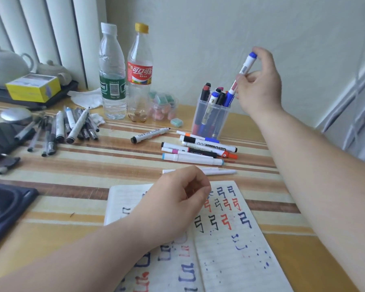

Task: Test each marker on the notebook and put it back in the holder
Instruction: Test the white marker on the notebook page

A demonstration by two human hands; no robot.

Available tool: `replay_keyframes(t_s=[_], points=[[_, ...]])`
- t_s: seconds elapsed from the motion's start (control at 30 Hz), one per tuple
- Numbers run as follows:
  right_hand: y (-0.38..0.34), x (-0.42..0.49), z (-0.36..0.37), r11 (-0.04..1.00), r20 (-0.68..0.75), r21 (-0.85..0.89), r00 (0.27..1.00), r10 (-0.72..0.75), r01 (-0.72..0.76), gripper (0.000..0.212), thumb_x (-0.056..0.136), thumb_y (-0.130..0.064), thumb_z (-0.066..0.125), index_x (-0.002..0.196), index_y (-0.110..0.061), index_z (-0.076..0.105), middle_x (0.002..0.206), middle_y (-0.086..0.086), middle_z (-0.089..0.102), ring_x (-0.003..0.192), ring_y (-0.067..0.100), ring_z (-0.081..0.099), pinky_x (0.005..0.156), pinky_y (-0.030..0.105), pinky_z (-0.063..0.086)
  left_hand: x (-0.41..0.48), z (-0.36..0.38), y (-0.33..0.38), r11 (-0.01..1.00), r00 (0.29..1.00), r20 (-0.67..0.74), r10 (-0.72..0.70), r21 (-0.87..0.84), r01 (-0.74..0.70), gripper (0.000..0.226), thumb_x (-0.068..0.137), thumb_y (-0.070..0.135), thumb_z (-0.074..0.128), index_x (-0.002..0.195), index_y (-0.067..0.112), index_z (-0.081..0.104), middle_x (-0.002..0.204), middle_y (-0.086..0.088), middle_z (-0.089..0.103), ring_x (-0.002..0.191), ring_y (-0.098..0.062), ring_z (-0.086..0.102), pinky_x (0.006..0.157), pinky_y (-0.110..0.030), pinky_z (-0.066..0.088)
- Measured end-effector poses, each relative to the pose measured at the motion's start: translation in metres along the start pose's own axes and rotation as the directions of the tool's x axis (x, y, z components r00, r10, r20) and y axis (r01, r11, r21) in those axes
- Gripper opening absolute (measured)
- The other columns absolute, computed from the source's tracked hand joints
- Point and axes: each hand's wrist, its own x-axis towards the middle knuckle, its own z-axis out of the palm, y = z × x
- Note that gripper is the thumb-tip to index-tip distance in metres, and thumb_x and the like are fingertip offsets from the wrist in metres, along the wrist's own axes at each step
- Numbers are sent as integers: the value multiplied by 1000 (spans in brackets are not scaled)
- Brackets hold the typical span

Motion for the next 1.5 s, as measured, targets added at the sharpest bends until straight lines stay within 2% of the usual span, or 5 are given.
replay_keyframes(t_s=[0.33,0.53,0.8,1.0,1.5], points=[[23,-16,7,915,252,-398,967,46,60,46,103,-30,40,60,-11,41,61,4,41,76,29,44,68,35,37,0,-1,5,1000,1000,20,-7,18,6,15,95,20,65,83,29,65,70,19,65,62,0,57,60,-10,42],[17,-33,-5,917,293,-392,955,53,70,50,104,-20,42,153,-11,40,150,11,48,142,31,36,117,42,31,0,-1,4,1000,1000,2,-11,15,11,16,94,20,66,81,30,64,68,18,65,62,-1,58,60,-12,43],[-17,-112,-26,977,274,-204,962,-9,68,13,92,-11,63,95,-22,69,87,-10,68,73,-7,59,66,4,43,2,-2,4,1000,996,-90,-30,-9,29,16,95,21,65,80,27,65,68,12,66,59,-1,57,59,-16,47],[-14,-159,-37,853,632,-471,761,146,228,20,94,-19,60,103,-33,71,108,-11,67,100,13,63,87,36,55,11,-11,4,946,887,-378,-264,-280,162,16,94,10,57,85,22,63,66,5,68,54,-11,59,56,-27,51],[6,-153,-46,852,695,-385,719,15,355,23,84,-10,64,100,-27,69,93,-15,59,97,9,47,84,31,46,12,-7,2,931,883,-366,-296,-316,181,22,88,2,50,78,19,60,69,4,63,53,-14,53,53,-30,44]])
